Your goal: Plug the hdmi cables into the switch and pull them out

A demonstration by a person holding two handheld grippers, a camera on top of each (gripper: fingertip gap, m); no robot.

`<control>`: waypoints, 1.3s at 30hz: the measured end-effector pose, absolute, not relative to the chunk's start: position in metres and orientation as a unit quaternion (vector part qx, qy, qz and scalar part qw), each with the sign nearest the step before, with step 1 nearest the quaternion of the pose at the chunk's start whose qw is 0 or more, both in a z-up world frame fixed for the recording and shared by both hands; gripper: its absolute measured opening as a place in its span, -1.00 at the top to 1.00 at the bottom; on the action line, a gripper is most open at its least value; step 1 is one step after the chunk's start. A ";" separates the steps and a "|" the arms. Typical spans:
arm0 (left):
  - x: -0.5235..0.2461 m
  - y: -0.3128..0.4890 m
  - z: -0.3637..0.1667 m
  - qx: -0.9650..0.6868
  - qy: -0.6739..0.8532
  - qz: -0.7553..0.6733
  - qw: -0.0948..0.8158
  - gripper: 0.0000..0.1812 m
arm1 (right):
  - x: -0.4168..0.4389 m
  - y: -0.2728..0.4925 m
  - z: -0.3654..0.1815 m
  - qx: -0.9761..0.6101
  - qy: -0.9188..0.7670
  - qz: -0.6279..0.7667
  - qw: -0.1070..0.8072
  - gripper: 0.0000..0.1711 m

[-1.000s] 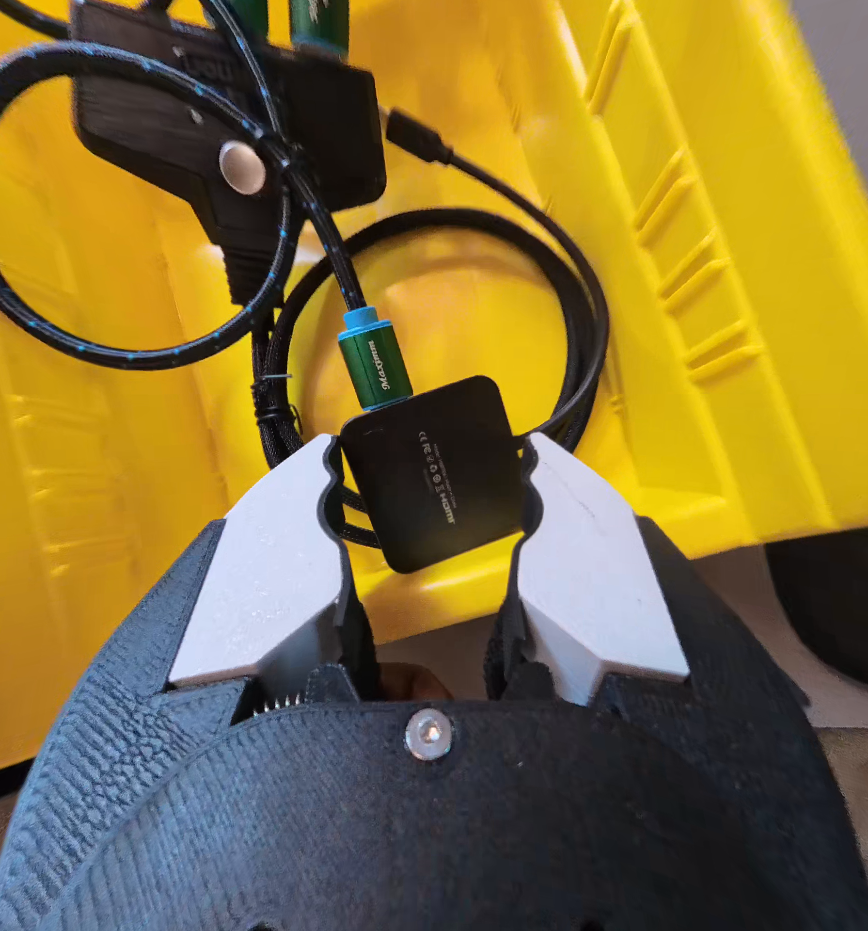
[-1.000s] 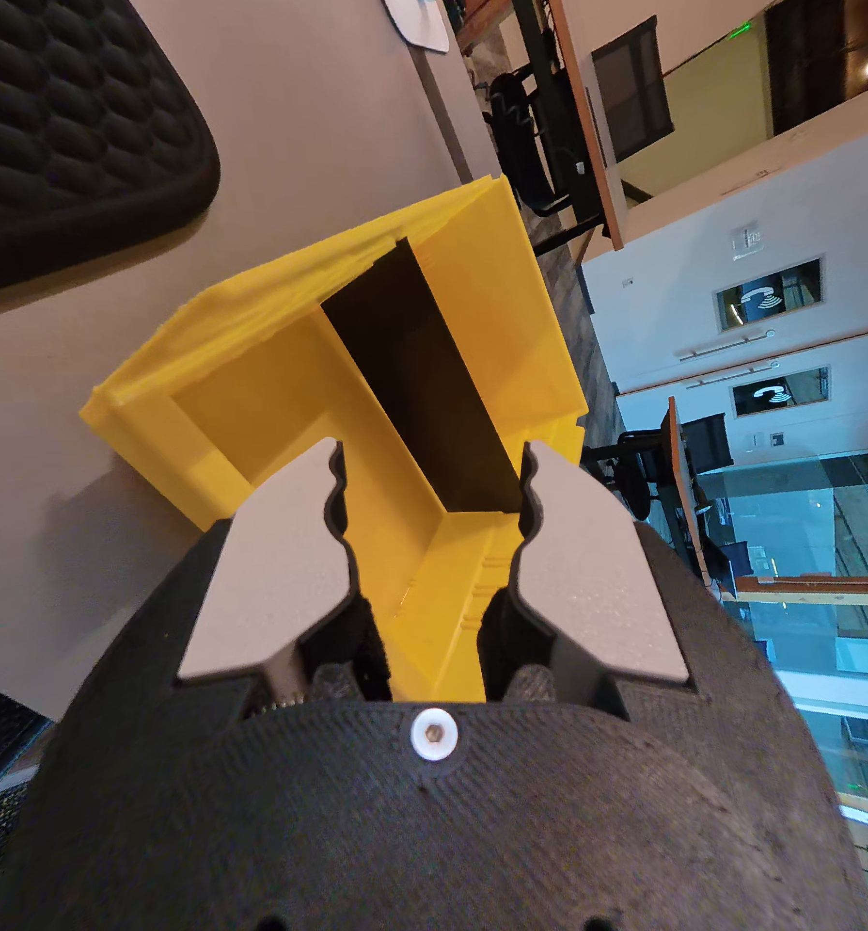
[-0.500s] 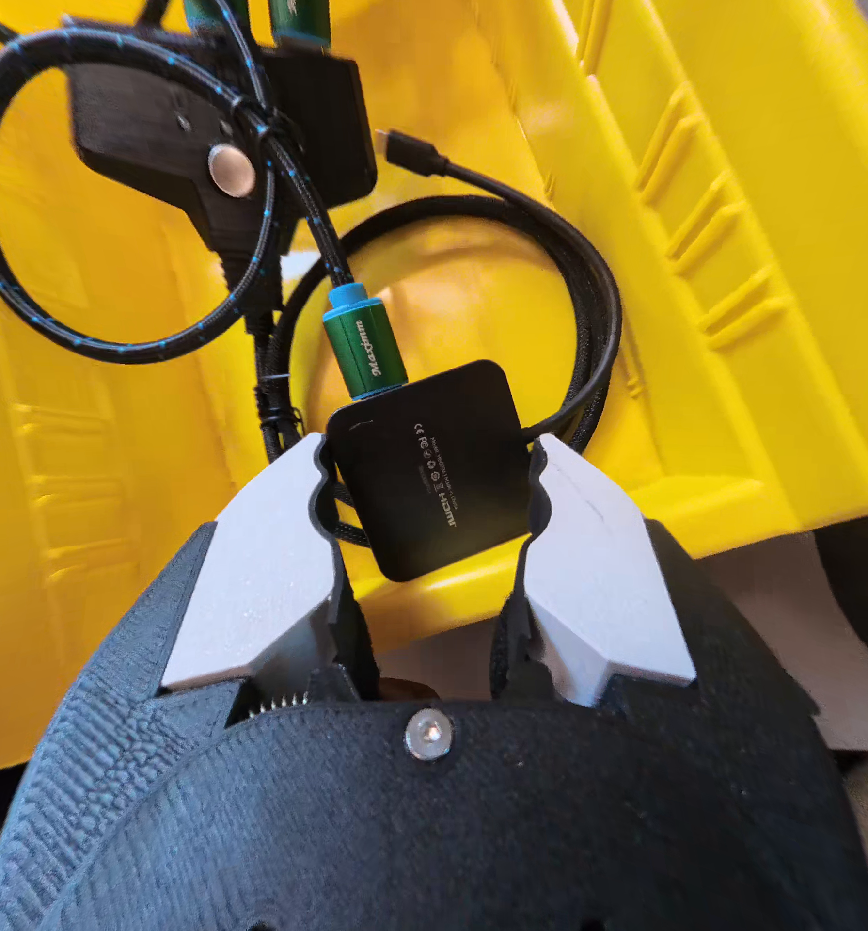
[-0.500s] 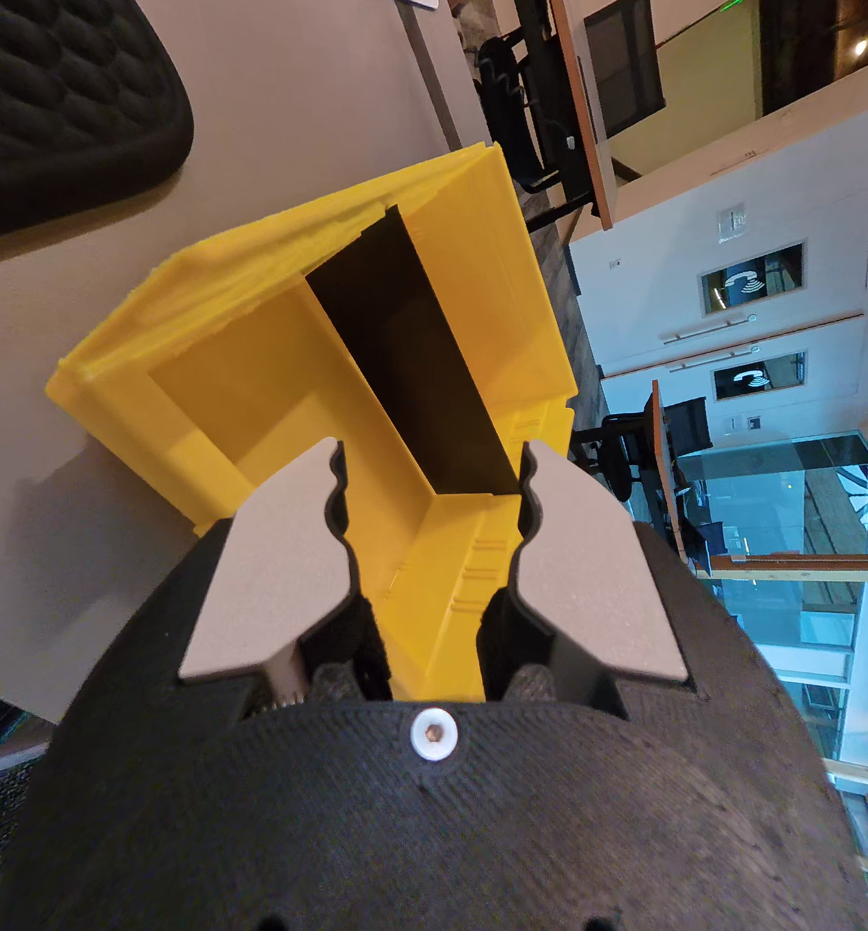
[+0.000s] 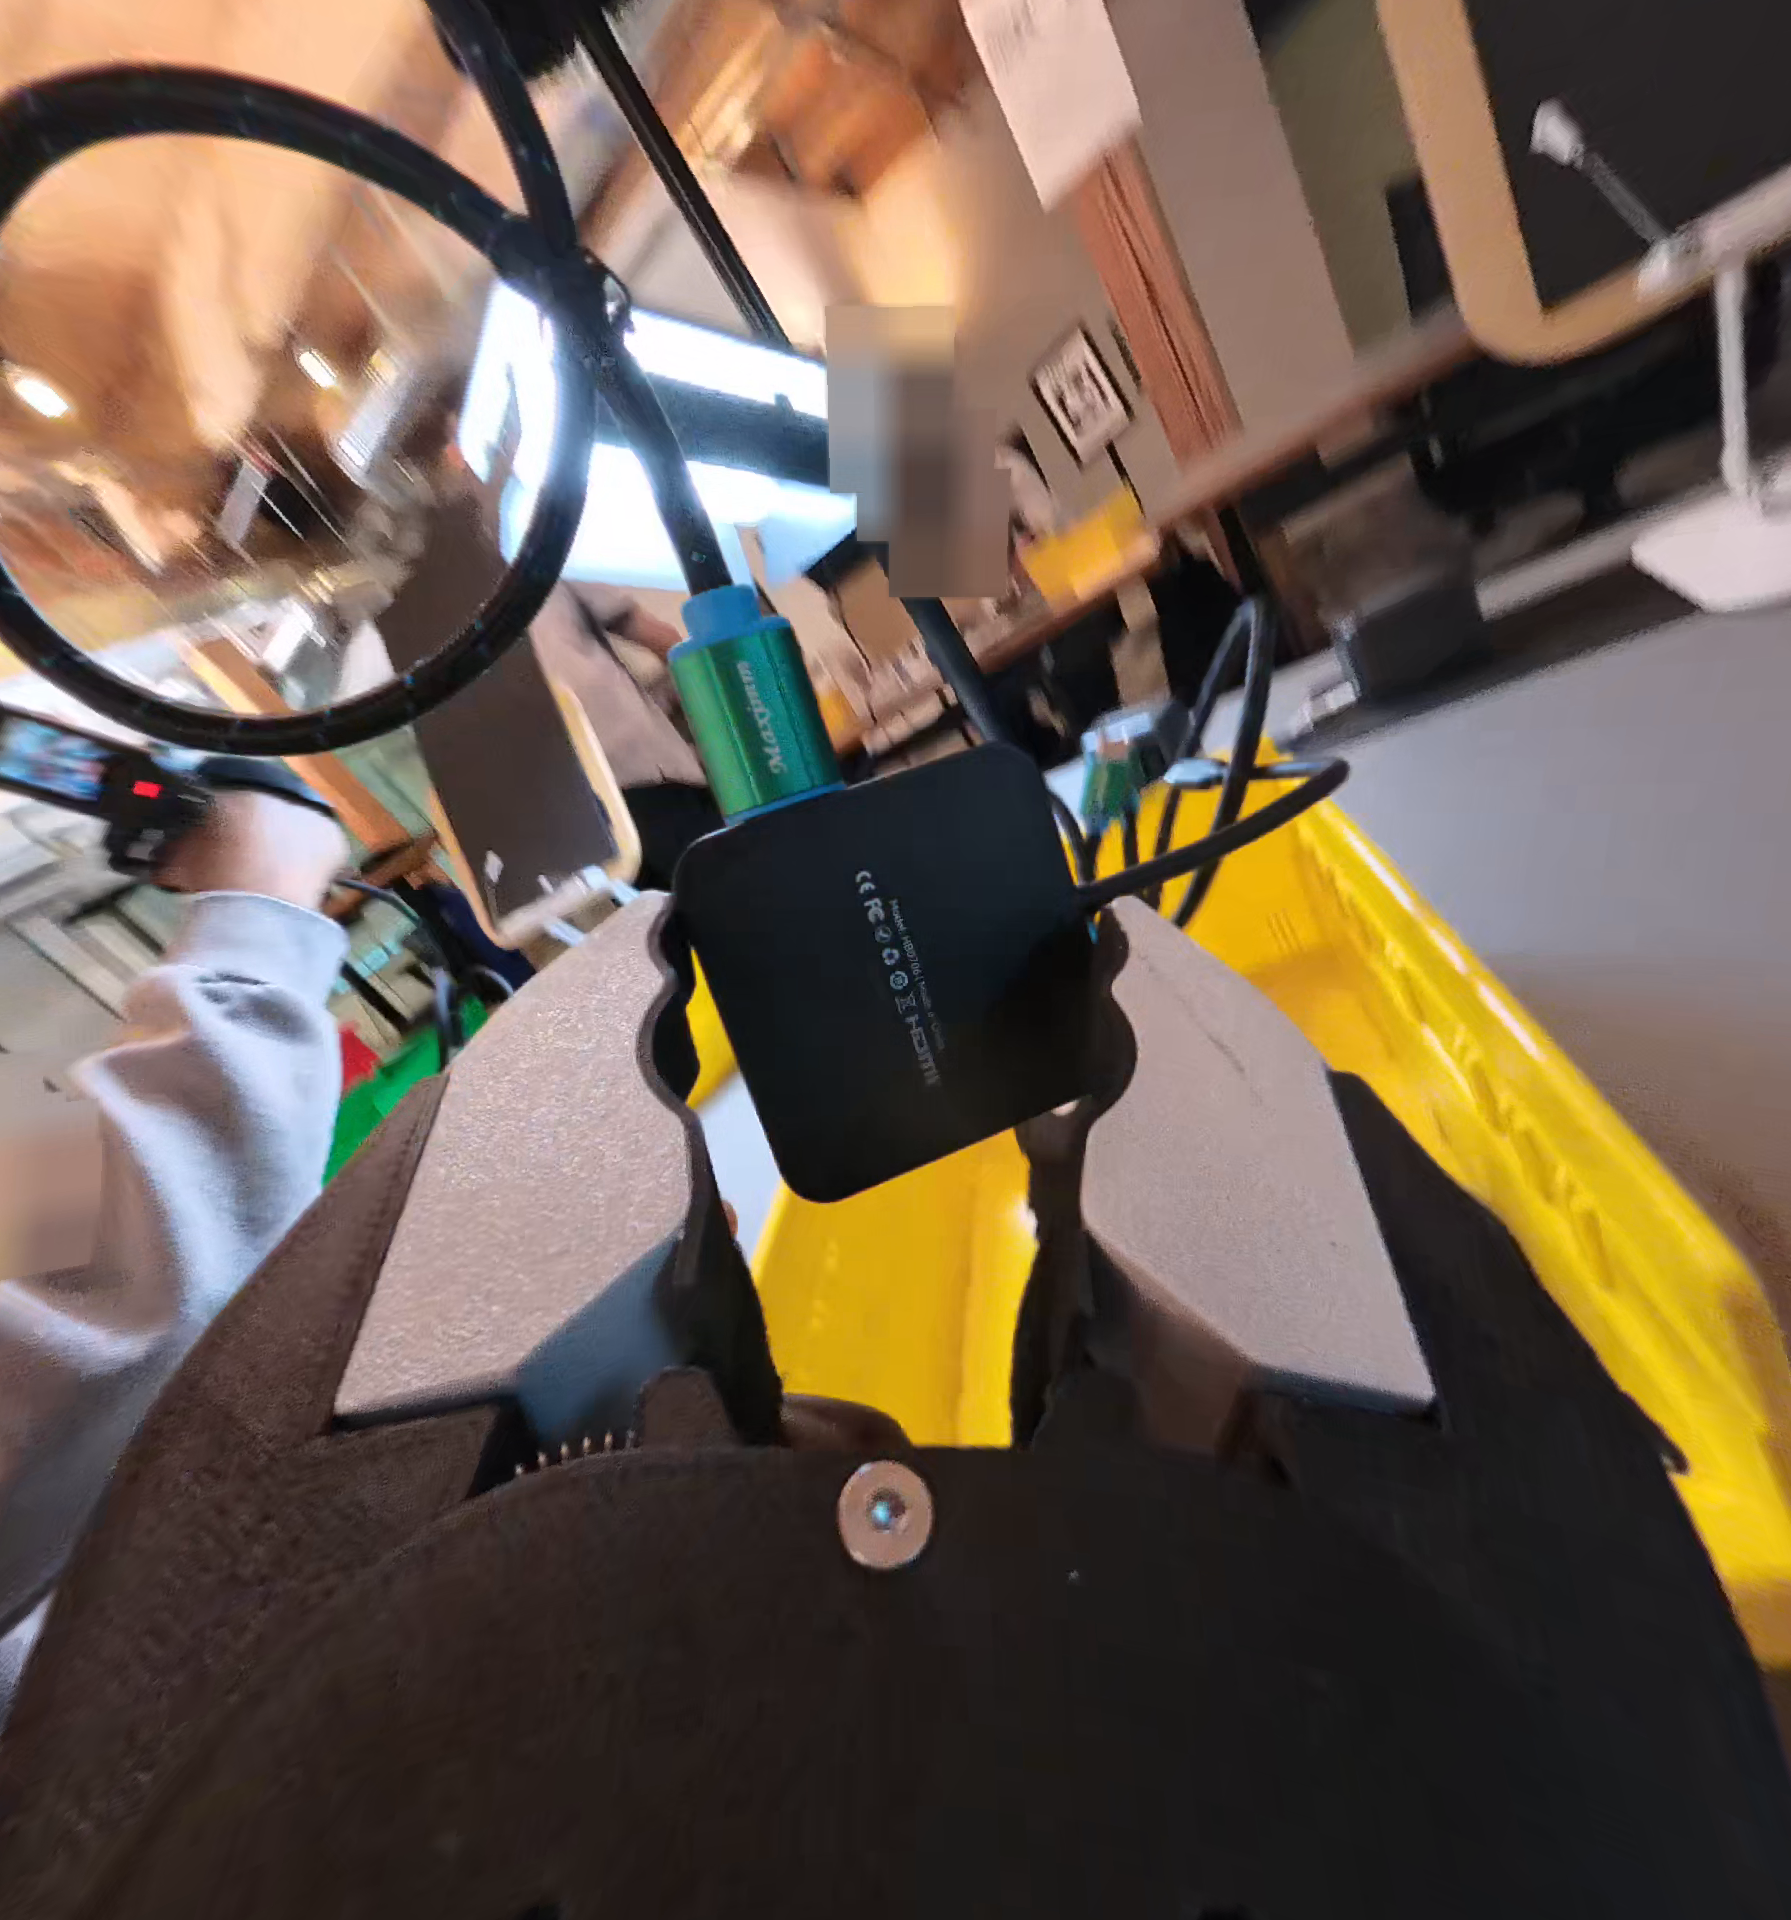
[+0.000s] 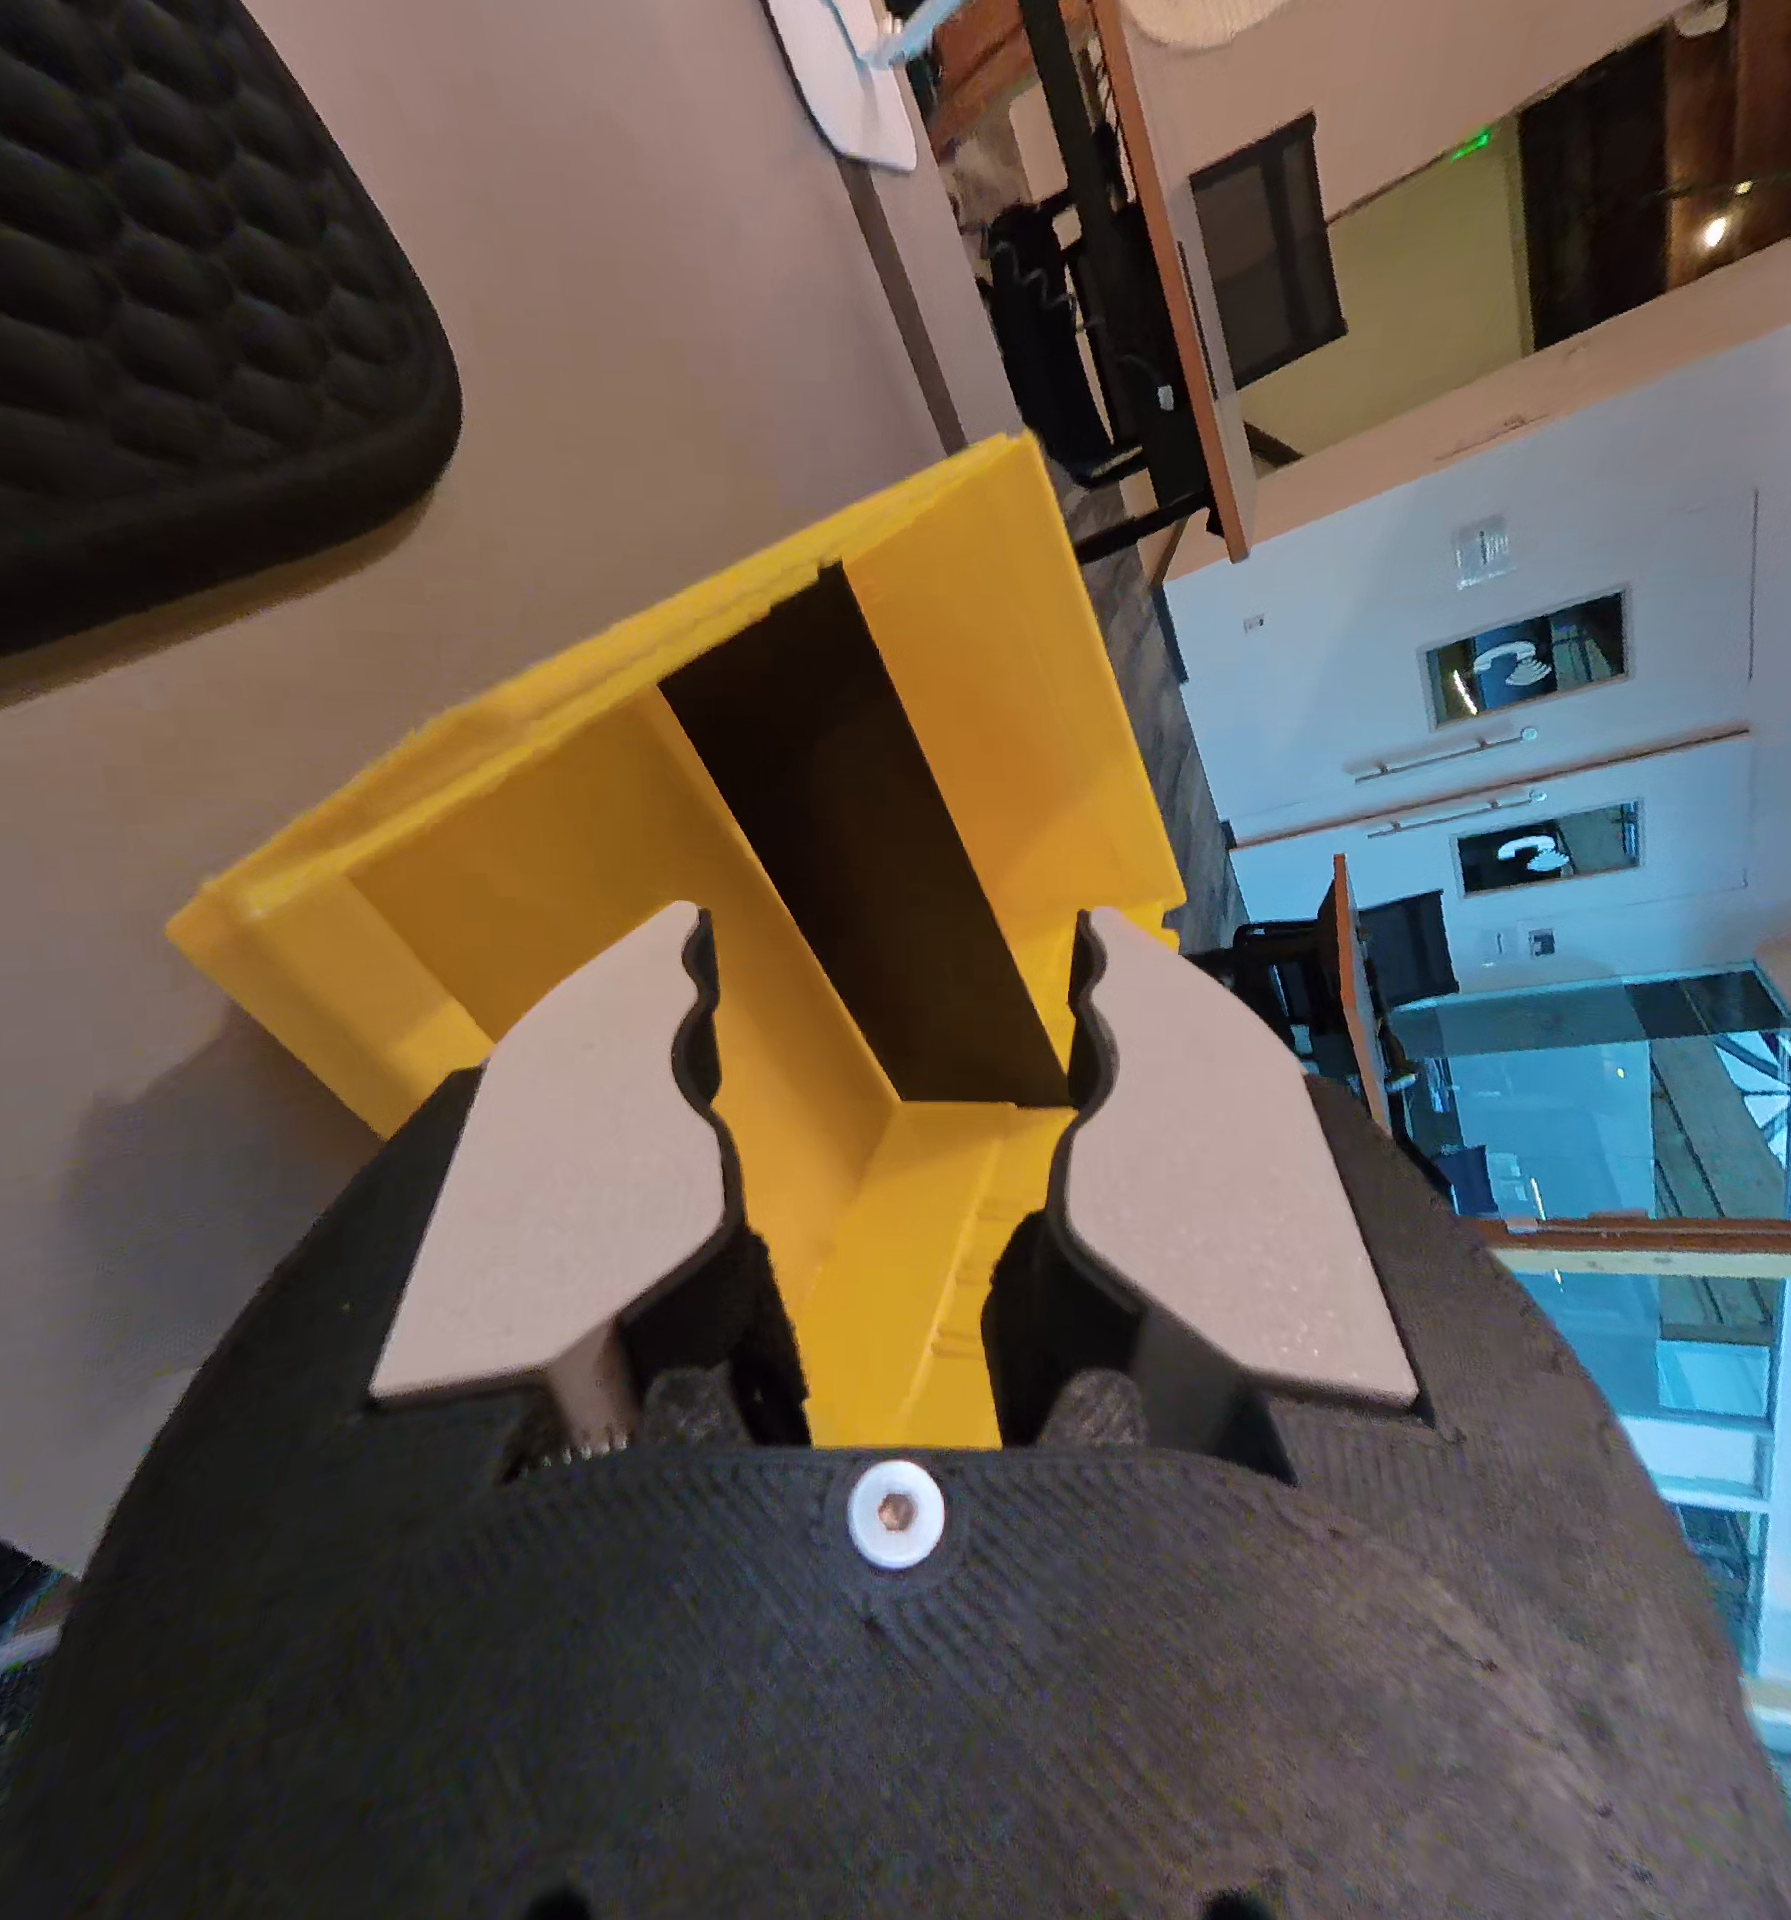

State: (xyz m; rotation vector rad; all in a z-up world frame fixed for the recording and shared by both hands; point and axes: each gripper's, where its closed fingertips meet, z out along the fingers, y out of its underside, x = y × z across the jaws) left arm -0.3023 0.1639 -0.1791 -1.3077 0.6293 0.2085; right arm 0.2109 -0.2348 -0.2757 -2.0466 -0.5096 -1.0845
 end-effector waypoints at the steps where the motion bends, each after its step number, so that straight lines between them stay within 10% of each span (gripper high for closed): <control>1: -0.299 0.158 -0.170 -0.575 0.281 0.095 0.762 0.19 | 0.206 -0.230 -0.273 -0.795 -0.204 -0.419 0.388 0.23; 17: -0.194 0.070 -0.140 -0.468 0.400 -0.032 0.787 0.20 | 0.065 -0.150 -0.208 -0.662 -0.327 -0.293 0.607 0.26; 25: -0.091 0.016 -0.204 -0.452 0.570 -0.102 0.679 0.19 | -0.079 -0.129 -0.165 -0.516 -0.341 0.059 0.784 0.36; 39: -0.036 -0.056 -0.272 -0.395 0.724 -0.133 0.550 0.19 | -0.053 -0.054 -0.254 -0.704 -0.139 0.239 0.654 0.57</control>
